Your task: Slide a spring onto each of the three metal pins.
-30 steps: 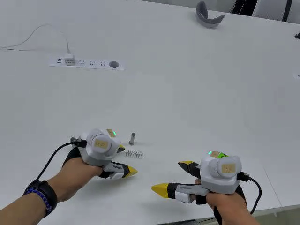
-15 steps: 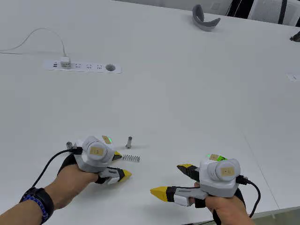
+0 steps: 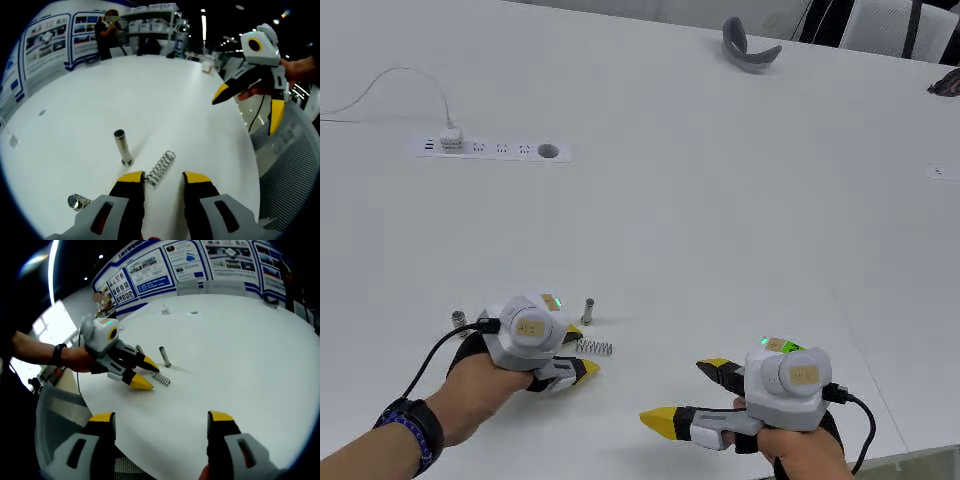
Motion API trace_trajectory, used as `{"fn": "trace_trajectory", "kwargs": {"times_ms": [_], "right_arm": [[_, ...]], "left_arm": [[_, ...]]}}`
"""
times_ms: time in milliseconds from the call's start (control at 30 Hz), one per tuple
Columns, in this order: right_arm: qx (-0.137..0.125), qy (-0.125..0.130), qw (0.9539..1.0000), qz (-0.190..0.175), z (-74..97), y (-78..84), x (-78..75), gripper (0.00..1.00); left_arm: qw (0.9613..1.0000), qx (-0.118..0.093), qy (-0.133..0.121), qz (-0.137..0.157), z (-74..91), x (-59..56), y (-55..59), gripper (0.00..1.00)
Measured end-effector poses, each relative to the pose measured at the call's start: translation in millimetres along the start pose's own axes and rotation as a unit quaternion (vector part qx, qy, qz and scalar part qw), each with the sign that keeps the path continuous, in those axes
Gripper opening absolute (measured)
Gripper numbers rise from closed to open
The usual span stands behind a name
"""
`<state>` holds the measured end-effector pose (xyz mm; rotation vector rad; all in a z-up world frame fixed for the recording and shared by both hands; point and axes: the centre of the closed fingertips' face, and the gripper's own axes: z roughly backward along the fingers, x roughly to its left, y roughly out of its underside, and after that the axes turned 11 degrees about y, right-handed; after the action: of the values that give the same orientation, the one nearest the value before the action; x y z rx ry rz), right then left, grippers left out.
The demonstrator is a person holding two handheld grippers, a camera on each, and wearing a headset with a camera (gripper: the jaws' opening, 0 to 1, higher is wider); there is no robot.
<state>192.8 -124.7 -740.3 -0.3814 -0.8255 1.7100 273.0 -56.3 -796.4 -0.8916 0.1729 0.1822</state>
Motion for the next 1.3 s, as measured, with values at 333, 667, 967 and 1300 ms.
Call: {"fn": "trace_trajectory", "kwargs": {"times_ms": [333,667,967,1300], "right_arm": [[0.002,-0.003,1.0,0.004,-3.2,0.0,2.9,0.76],[0.001,-0.002,1.0,-0.002,-1.8,1.3,1.0,0.76],[0.002,-0.002,1.0,-0.003,-0.7,2.5,1.0,0.76],[0.003,-0.009,0.9999,-0.001,-2.3,0.4,6.4,0.75]], "left_arm": [[0.9999,0.01,0.006,-0.008,-1.5,-7.7,8.6,0.18],[0.9999,-0.001,0.009,0.013,-3.0,-10.7,7.1,0.17],[0.9998,0.0,-0.017,-0.006,-7.5,-9.3,3.9,0.11],[0.9994,0.002,-0.035,-0.004,6.9,-11.7,8.5,0.1]]}}
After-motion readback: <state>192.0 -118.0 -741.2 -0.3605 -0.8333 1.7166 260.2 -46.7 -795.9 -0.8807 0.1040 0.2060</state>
